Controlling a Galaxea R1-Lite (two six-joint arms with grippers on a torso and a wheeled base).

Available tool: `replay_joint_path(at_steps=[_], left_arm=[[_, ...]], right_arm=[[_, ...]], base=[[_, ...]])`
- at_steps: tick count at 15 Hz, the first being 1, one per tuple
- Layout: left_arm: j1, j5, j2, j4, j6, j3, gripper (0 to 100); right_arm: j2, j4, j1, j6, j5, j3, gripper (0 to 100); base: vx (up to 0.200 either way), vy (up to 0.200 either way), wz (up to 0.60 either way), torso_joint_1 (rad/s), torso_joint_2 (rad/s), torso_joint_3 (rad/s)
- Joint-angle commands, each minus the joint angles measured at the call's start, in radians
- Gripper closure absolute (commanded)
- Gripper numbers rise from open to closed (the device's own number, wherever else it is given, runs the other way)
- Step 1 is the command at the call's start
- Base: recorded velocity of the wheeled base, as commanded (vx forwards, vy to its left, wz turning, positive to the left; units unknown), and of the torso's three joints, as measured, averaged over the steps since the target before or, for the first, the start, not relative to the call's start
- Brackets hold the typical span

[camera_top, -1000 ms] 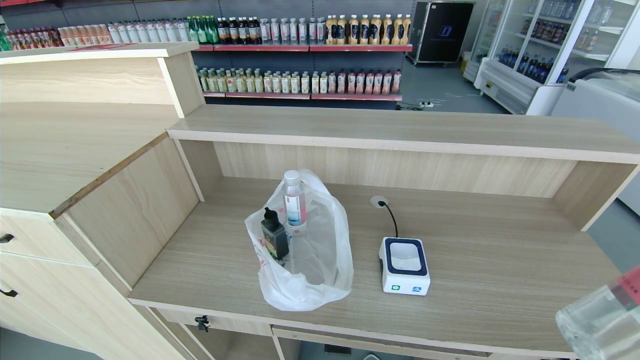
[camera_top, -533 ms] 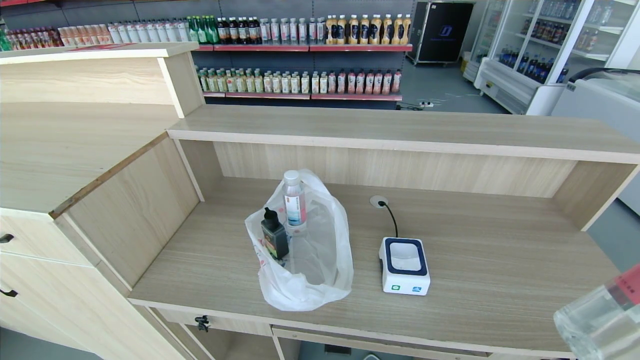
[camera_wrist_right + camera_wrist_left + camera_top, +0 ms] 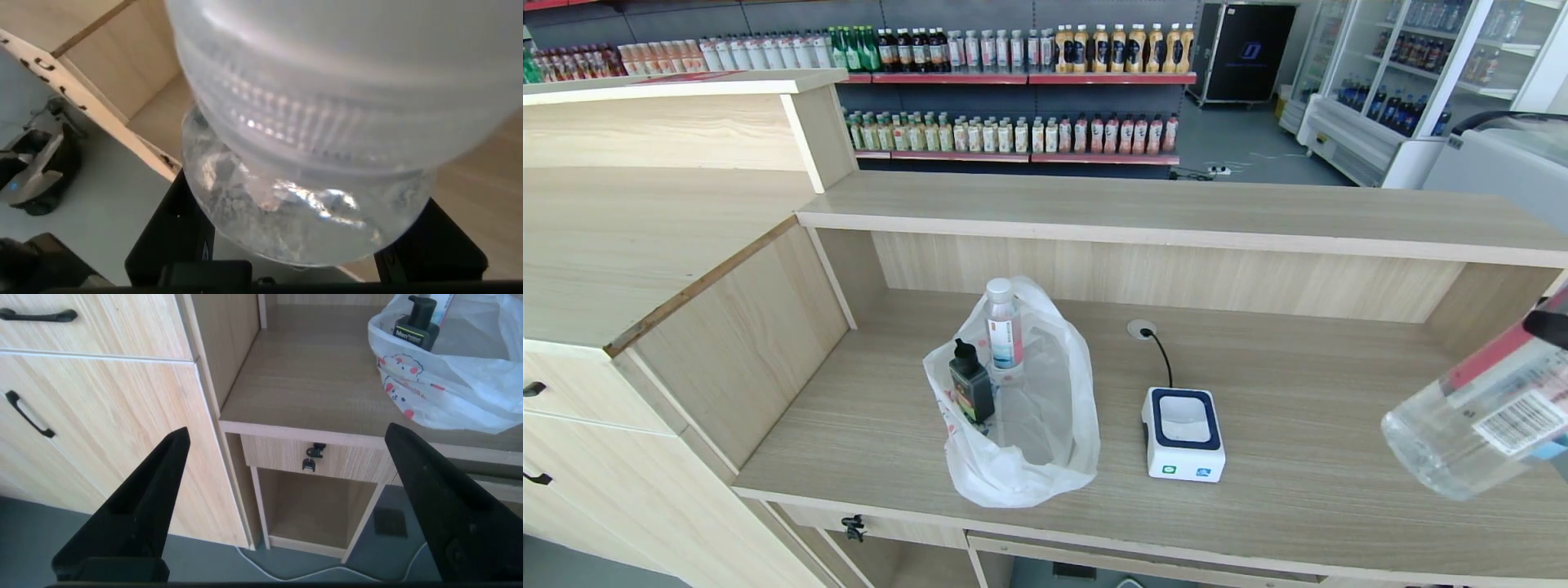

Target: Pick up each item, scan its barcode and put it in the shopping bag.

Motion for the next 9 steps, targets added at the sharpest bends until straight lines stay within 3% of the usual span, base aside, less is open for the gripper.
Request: replay_joint_path(at_steps=[1,4,9], left_arm=[[0.000,0.000,0.000,0.000,0.001,0.000,0],[0.000,0.000,0.000,0.000,0.001,0.000,0],[0.000,0.000,0.001,0.000,-0.001,0.000,0]], right_arm=[[0.169,-0.059,-0.007,-0.053,-0.119,-0.023,100],[0.281,-0.165,-0.089,-0.094,-0.146,-0.041,100],[0.352,-0.165,-0.217,-0.274,-0.148,-0.041,100]], base=[[0.000,0.000,0.00,0.000,0.00,0.000],[0.000,0.000,0.00,0.000,0.00,0.000],[0.000,0.000,0.00,0.000,0.00,0.000]])
